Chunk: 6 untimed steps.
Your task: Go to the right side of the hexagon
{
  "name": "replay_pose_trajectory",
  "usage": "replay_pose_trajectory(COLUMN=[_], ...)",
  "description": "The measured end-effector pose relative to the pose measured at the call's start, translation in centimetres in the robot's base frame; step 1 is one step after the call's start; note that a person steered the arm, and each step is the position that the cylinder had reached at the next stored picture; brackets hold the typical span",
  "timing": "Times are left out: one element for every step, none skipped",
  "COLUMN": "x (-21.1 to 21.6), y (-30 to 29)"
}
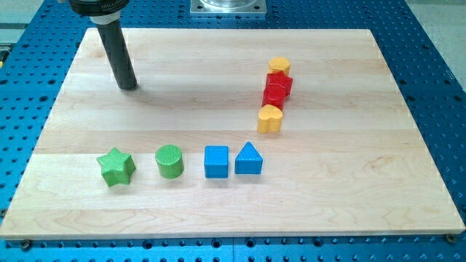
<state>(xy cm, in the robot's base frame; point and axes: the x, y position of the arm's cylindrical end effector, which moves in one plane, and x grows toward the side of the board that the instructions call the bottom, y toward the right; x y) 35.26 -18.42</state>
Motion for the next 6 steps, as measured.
replay_pose_trajectory(x=[0.0, 0.3, -3.5, -6.8, -9.3, -7.1], y=[0.0, 2.0, 10.2, 17.9, 25.7, 31.7])
